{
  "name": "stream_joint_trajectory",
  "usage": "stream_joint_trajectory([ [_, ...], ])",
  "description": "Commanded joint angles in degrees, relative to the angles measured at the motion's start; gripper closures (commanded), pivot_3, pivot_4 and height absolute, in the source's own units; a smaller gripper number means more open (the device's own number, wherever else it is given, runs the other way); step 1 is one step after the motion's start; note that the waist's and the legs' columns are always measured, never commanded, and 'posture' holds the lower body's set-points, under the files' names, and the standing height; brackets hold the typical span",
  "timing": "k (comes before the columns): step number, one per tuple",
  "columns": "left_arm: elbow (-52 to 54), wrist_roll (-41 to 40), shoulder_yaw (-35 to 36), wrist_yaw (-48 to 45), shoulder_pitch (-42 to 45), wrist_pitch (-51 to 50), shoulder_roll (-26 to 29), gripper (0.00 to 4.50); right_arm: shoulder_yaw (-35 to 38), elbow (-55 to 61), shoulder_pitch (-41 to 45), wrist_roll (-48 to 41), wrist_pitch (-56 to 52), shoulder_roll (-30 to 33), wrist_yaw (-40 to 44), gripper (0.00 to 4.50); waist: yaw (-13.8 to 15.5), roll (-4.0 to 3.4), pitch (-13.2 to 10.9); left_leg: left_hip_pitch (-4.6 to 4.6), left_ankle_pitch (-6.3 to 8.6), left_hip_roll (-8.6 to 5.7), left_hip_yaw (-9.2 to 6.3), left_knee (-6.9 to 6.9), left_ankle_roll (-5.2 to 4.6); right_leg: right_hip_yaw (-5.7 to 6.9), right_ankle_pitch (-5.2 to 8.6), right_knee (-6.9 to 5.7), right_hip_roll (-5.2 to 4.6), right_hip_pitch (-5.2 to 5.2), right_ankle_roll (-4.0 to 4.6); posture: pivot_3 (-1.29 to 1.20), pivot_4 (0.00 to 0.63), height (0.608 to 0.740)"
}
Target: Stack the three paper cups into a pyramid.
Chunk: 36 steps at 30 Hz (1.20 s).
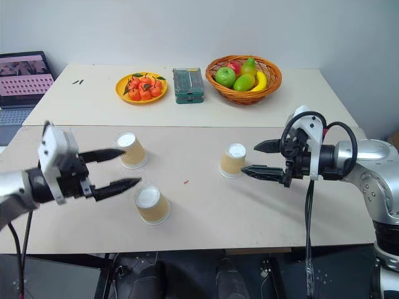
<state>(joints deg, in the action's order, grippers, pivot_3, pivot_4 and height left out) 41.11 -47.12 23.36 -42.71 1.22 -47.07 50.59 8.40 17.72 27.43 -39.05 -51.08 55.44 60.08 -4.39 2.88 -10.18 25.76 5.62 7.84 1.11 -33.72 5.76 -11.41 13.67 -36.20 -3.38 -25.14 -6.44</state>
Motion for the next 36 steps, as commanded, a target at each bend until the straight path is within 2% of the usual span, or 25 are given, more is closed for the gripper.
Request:
stream_joint_trajectory([
  [1,2.94,4.85,0.40,-0.76,-3.22,7.96,-1.82,0.00,3.15,0.66,-0.48,-1.62,1.76,1.14,1.73,0.04,0.07,0.00,0.00,0.00,0.00,0.00,-0.01,-0.01,0.00,0.01,0.00,0.00,0.00,-0.01,0.00,0.00,0.150,0.740],
  [10,2.78,12.10,-4.09,-0.16,-7.58,17.26,-6.25,0.00,1.87,1.77,2.61,-2.49,-0.54,1.27,0.80,0.04,0.12,0.02,0.01,-0.02,0.00,-0.01,-0.01,-0.16,0.00,0.01,-0.01,0.08,-0.03,0.07,0.01,0.00,0.150,0.740],
  [15,2.88,15.90,-6.49,-2.34,-10.11,21.58,-6.07,0.00,1.25,1.82,3.77,-2.81,-1.30,1.10,0.07,0.04,-0.09,0.02,0.01,-0.04,0.02,-0.01,-0.01,-0.12,-0.01,0.01,0.01,0.09,-0.04,0.07,0.01,0.00,0.150,0.740],
  [24,-0.23,17.37,-8.59,-2.40,-11.08,23.70,-7.85,0.00,2.63,0.52,1.11,-1.86,1.33,2.24,1.45,0.04,-0.40,0.02,0.01,-0.04,0.02,-0.01,-0.01,-0.14,-0.01,0.01,0.01,0.09,-0.04,0.08,0.01,0.00,0.150,0.740],
  [36,-2.39,20.11,-12.76,-1.26,-12.25,25.43,-10.79,0.00,2.46,1.78,3.74,-3.07,-0.88,3.05,-0.06,0.04,-1.37,0.02,0.01,-0.05,0.03,-0.02,-0.02,-0.11,-0.01,0.01,0.01,0.07,-0.05,0.07,0.00,0.00,0.150,0.740],
])
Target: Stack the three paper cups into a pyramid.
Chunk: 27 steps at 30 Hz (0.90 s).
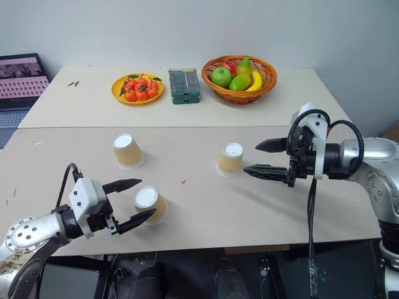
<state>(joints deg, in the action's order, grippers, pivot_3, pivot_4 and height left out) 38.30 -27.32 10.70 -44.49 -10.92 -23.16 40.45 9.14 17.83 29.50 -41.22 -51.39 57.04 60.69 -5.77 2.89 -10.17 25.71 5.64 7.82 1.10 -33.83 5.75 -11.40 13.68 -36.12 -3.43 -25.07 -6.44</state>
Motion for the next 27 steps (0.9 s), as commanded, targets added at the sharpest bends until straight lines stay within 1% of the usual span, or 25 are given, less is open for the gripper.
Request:
stream_joint_trajectory([
  [1,0.15,0.34,-0.13,0.68,-0.09,1.49,-0.90,0.00,1.63,1.79,2.00,-1.06,-0.92,1.52,-0.89,0.04,0.02,0.00,0.00,0.00,0.00,0.00,0.00,0.00,0.00,0.00,0.00,0.00,0.00,0.00,0.00,0.00,0.150,0.740],
  [4,-0.85,0.60,-0.42,0.90,-0.32,1.56,-1.39,0.00,1.31,1.97,2.97,-1.38,-1.69,1.72,-1.52,0.04,0.02,0.00,0.00,0.00,0.00,0.00,0.00,0.00,0.00,0.00,0.00,0.02,0.00,0.00,0.00,0.00,0.150,0.740],
  [7,-1.10,0.34,-0.85,1.12,-0.72,1.63,-2.22,0.80,1.05,1.94,3.76,-1.47,-2.23,1.90,-2.08,0.00,0.02,0.00,0.00,0.00,0.01,0.00,0.00,0.00,0.00,0.00,0.00,0.02,0.00,0.00,0.00,0.00,0.150,0.740],
  [10,-1.11,-0.19,-1.06,1.55,-0.03,1.49,-3.07,1.93,1.06,1.84,3.85,-1.37,-2.28,2.25,-2.04,0.00,0.01,0.00,0.00,0.00,0.01,0.00,0.00,0.00,0.00,0.00,0.00,0.01,0.00,-0.01,0.00,0.00,0.150,0.740],
  [11,-1.16,-0.30,-1.12,1.98,0.49,1.13,-3.34,2.06,1.08,1.66,3.85,-1.24,-2.16,2.41,-1.96,0.00,0.02,0.00,0.00,0.00,0.01,0.00,0.00,0.00,-0.01,0.00,0.00,0.01,0.00,-0.01,0.00,0.00,0.150,0.740],
  [16,-1.38,-0.74,-2.36,3.60,4.15,-0.29,-4.63,2.06,1.47,1.10,3.39,-0.88,-1.41,3.13,-1.39,0.00,0.12,0.00,0.00,0.00,0.01,0.00,0.00,0.00,-0.01,0.00,0.00,0.01,0.00,0.01,0.00,0.00,0.150,0.740],
  [22,-4.54,-2.81,-4.37,5.99,16.96,-4.75,-6.52,2.06,2.04,1.63,2.74,-1.04,-1.31,3.15,-2.03,0.00,0.27,0.00,0.00,0.01,0.00,-0.02,-0.03,-0.03,-0.01,0.02,0.00,-0.01,0.00,0.04,-0.01,0.00,0.150,0.740],
  [25,-6.49,-3.49,-5.80,6.22,20.46,-6.17,-7.51,2.06,2.43,2.58,2.42,-1.53,-1.70,2.66,-2.96,0.00,0.05,0.00,0.00,0.01,0.03,-0.03,-0.02,-0.02,-0.04,0.01,0.02,0.03,0.00,0.09,-0.04,0.00,0.150,0.740],
  [27,-9.93,-1.43,-7.92,6.58,22.87,-6.43,-8.20,2.06,3.14,4.18,2.00,-2.67,-2.71,1.74,-4.53,0.00,0.12,0.00,0.01,0.00,0.04,-0.03,-0.03,0.04,-0.06,0.02,0.03,-0.01,0.01,0.06,-0.06,0.00,0.150,0.740],
])
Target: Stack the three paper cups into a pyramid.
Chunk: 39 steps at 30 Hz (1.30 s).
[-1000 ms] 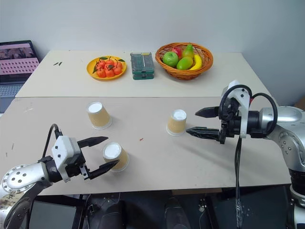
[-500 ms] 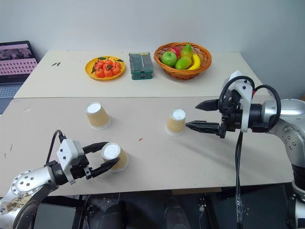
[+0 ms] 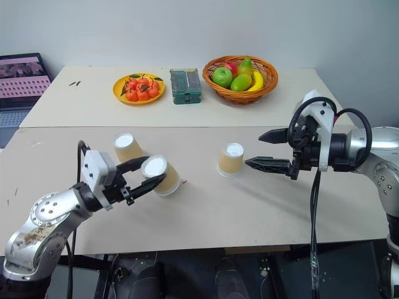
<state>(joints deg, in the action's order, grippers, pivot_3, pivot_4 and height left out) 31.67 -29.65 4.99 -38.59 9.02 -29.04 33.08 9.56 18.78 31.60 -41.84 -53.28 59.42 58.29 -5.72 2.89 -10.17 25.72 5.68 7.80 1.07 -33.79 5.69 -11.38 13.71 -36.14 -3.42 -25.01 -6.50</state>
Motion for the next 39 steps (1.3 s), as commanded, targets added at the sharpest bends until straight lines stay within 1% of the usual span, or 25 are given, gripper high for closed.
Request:
stream_joint_trajectory([
  [1,-4.73,0.97,-2.82,0.78,4.01,-0.69,-1.50,2.06,2.94,4.23,-0.25,-2.70,-1.45,-1.36,-3.28,0.00,0.10,0.00,0.00,0.00,0.00,0.00,-0.03,0.02,0.00,0.00,0.01,-0.02,0.01,-0.01,-0.02,0.00,0.150,0.740],
  [2,-5.53,0.88,-3.09,0.83,4.62,-0.74,-1.91,2.06,3.05,4.87,-0.33,-3.13,-1.86,-1.81,-4.05,0.00,0.11,0.00,0.00,0.00,0.00,0.00,-0.03,0.02,0.00,0.01,0.02,-0.01,0.02,-0.01,-0.02,0.00,0.150,0.740],
  [6,-9.38,3.25,-7.63,-2.10,8.60,1.80,-2.75,2.06,4.70,10.47,-0.99,-8.00,-5.86,-6.10,-11.44,0.00,0.24,0.00,0.00,0.07,0.00,-0.02,-0.08,-0.02,0.00,0.01,0.01,0.00,0.02,0.00,-0.03,0.00,0.150,0.740],
  [11,-15.51,5.01,-11.69,-6.59,13.79,5.00,-4.37,2.06,4.94,13.55,-0.81,-10.57,-8.34,-8.56,-17.55,0.00,0.61,0.00,0.00,0.11,0.00,-0.06,-0.15,-0.05,0.00,0.03,0.00,0.02,0.02,0.04,-0.02,0.00,0.150,0.740],
  [15,-21.67,7.02,-14.99,-9.26,19.55,7.38,-7.33,2.06,4.39,15.59,-1.05,-12.37,-9.40,-10.49,-21.76,0.00,1.08,0.00,0.00,0.13,0.00,-0.08,-0.21,-0.04,-0.01,0.05,0.00,0.01,0.02,0.04,-0.02,0.00,0.150,0.740],
  [18,-25.48,9.01,-17.04,-12.00,22.54,9.65,-8.36,2.06,3.66,16.52,-1.25,-12.85,-9.69,-11.58,-24.36,0.00,1.35,0.00,0.00,0.16,0.00,-0.10,-0.22,-0.03,-0.01,0.06,0.00,0.01,0.02,0.02,-0.01,0.00,0.150,0.740],
  [24,-29.80,11.40,-18.99,-15.13,25.07,12.38,-9.90,2.06,2.68,18.12,-1.90,-14.19,-10.02,-12.44,-27.36,0.00,1.78,-0.01,0.01,0.21,-0.01,-0.10,-0.25,0.00,-0.01,0.06,-0.02,0.00,0.02,0.02,0.03,0.00,0.150,0.740],
  [35,-27.53,13.42,-19.66,-17.52,21.56,12.86,-7.51,2.06,3.42,17.82,-4.14,-13.96,-8.67,-8.50,-25.54,0.00,1.83,-0.01,0.01,0.28,-0.01,-0.11,-0.34,-0.02,-0.01,0.12,-0.03,-0.01,0.02,0.01,0.05,0.00,0.150,0.740],
  [37,-27.05,13.72,-19.48,-17.50,21.16,13.46,-7.48,1.11,3.13,17.70,-4.05,-13.60,-8.23,-8.29,-25.25,0.00,1.88,-0.01,0.01,0.28,-0.01,-0.11,-0.34,-0.03,-0.01,0.12,-0.03,-0.01,0.02,0.01,0.05,0.00,0.150,0.740],
  [38,-26.91,13.81,-19.35,-17.40,21.08,13.57,-7.50,0.92,3.01,17.71,-4.04,-13.47,-8.06,-8.22,-25.13,0.00,1.88,-0.01,0.01,0.29,-0.01,-0.11,-0.35,-0.04,-0.01,0.13,-0.03,0.00,0.02,0.01,0.05,0.00,0.150,0.740],
  [39,-26.72,13.90,-19.04,-17.08,21.04,13.36,-7.46,0.62,2.95,17.62,-4.03,-13.36,-7.88,-8.17,-24.95,0.00,1.88,-0.01,0.01,0.29,-0.01,-0.12,-0.35,-0.04,-0.01,0.13,-0.03,0.00,0.02,0.01,0.04,0.00,0.150,0.740],
])
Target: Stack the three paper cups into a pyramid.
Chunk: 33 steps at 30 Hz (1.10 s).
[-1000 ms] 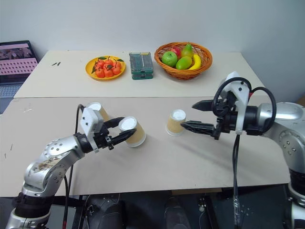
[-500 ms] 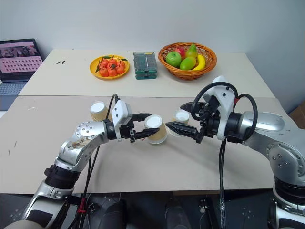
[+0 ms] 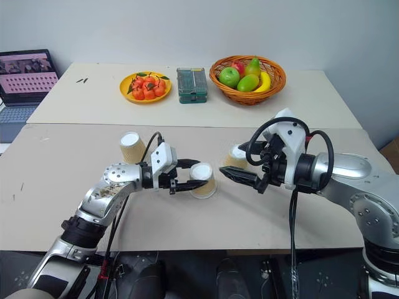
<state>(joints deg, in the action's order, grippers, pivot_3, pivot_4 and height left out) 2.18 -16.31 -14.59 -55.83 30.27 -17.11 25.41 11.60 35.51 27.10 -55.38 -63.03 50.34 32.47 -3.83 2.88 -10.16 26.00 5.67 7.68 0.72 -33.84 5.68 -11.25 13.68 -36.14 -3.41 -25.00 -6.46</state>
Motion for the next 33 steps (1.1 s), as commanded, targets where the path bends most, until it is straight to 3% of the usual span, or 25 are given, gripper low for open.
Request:
stream_joint_trajectory([
  [1,2.91,0.62,0.89,0.44,-0.21,1.19,0.20,0.12,0.89,0.79,0.46,0.28,2.00,0.98,1.04,0.00,0.01,0.00,0.00,0.00,0.00,0.00,-0.01,0.00,0.00,0.00,0.00,0.00,0.00,0.00,0.00,0.00,0.150,0.740],
  [7,5.06,-1.90,3.99,2.15,0.19,-2.73,0.18,0.05,0.77,0.27,0.11,0.97,2.70,1.26,2.11,0.00,-0.04,0.00,0.00,0.01,0.00,0.00,-0.02,0.01,0.00,0.01,0.01,0.00,0.00,-0.01,-0.01,0.00,0.150,0.740],
  [15,13.11,-12.06,14.15,6.44,6.81,-14.40,1.50,0.05,-0.54,-1.19,0.52,2.52,3.92,1.76,4.46,0.00,-0.01,0.00,0.00,0.10,0.00,-0.01,-0.14,-0.04,0.00,0.11,0.09,0.00,0.00,-0.01,-0.15,0.00,0.150,0.740],
  [23,16.66,-14.15,25.09,19.94,7.21,-22.48,3.67,0.05,-3.00,-4.25,2.06,4.23,5.93,1.92,9.41,0.00,-0.18,-0.02,0.01,0.14,0.00,0.00,-0.32,-0.02,0.00,0.28,0.12,-0.01,0.00,0.00,-0.18,0.00,0.150,0.740],
  [30,23.21,-13.02,35.89,24.19,-8.29,-22.14,8.66,0.05,-5.86,-10.07,5.35,7.64,9.15,4.35,17.38,0.00,-0.27,-0.03,0.01,0.15,0.01,0.00,-0.39,0.06,0.01,0.42,0.13,-0.02,0.00,-0.02,-0.09,0.00,0.150,0.740],
  [33,24.52,-11.22,37.58,25.55,-17.29,-18.69,7.49,0.05,-6.67,-13.01,7.18,9.33,11.44,6.06,22.26,0.00,0.01,-0.03,0.01,0.18,0.06,0.01,-0.43,0.04,0.09,0.53,0.12,-0.03,-0.02,-0.01,0.36,0.00,0.150,0.740],
])
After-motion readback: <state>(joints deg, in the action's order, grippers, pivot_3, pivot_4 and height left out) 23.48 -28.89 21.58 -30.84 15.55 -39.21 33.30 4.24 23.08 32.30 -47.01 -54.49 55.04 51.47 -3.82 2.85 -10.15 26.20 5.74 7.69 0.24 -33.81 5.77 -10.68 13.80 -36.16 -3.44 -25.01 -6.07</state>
